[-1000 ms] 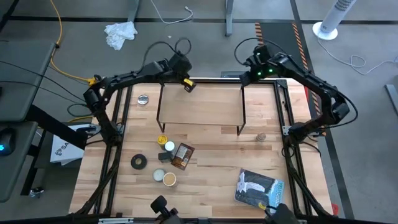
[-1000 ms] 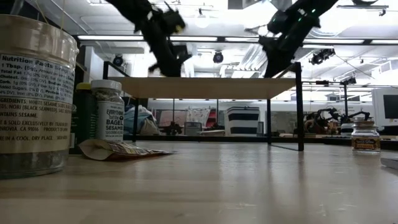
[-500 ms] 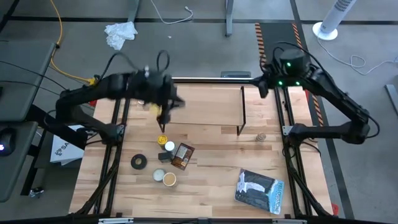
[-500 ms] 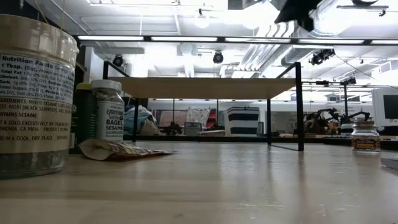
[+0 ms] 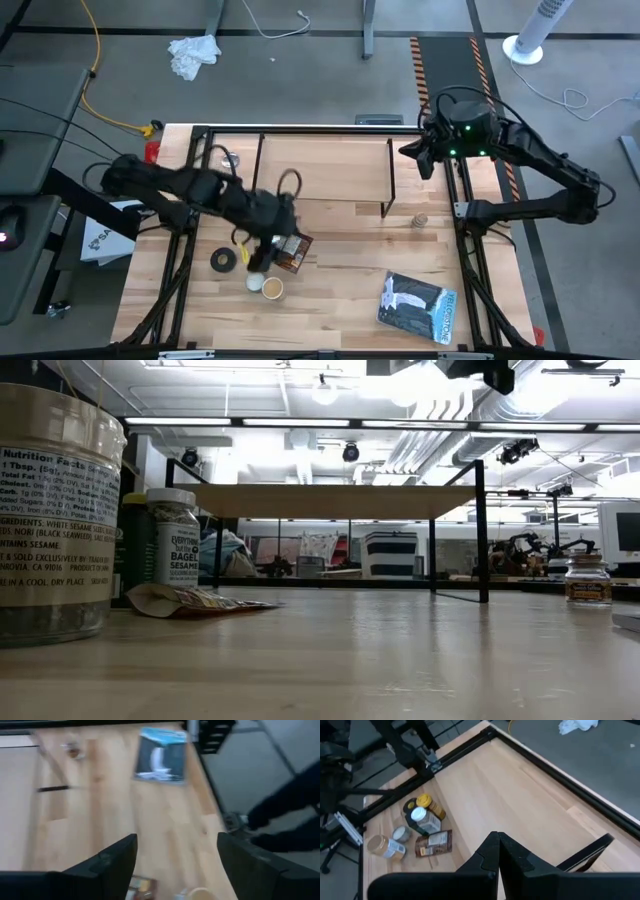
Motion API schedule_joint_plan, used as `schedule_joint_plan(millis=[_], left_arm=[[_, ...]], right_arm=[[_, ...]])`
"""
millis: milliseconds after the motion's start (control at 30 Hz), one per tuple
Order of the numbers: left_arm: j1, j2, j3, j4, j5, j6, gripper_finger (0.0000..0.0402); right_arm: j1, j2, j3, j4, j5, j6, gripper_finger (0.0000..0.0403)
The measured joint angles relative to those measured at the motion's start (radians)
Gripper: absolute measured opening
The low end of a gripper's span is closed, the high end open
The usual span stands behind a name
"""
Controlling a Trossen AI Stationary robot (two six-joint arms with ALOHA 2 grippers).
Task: Shelf spices
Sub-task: Put the yellow seasoning bottle on the shelf
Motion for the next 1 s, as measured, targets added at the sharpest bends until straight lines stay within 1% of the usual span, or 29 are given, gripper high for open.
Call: schedule_joint_plan(millis=[67,167,333,567,700,900,1000], left_arm=[[-0.035,0.035,0.024,-0.009,0.000,-0.006,0.0277],[-0.068,0.085,0.050,-0.066,-0.049,0.005,0.0280],[-0.080,0.147,0.050,-0.203,-0.135,-0.080,0.0280],[-0.137,0.140,0.051,-0.305,-0.128,-0.254,0.0280],[-0.204,0.143,0.043,-0.342,-0.087,-0.287,0.0280],[-0.288,0.146,-0.010,-0.327,-0.093,-0.358,0.0280],[-0.316,0.152,-0.038,-0.346,-0.096,-0.367,0.0280]], right_arm=[[0.014,0.006,0.000,-0.002,0.000,-0.015,0.0000],[0.028,0.016,0.000,-0.011,0.000,-0.044,0.0000],[0.042,0.019,0.000,-0.030,0.000,-0.079,0.0000],[0.043,0.019,0.000,-0.040,-0.001,-0.142,0.0000],[0.043,0.019,0.000,-0.040,-0.002,-0.168,0.0000],[0.043,0.019,0.000,-0.038,-0.003,-0.188,0.0000],[0.043,0.019,0.000,-0.030,-0.003,-0.188,0.0000]])
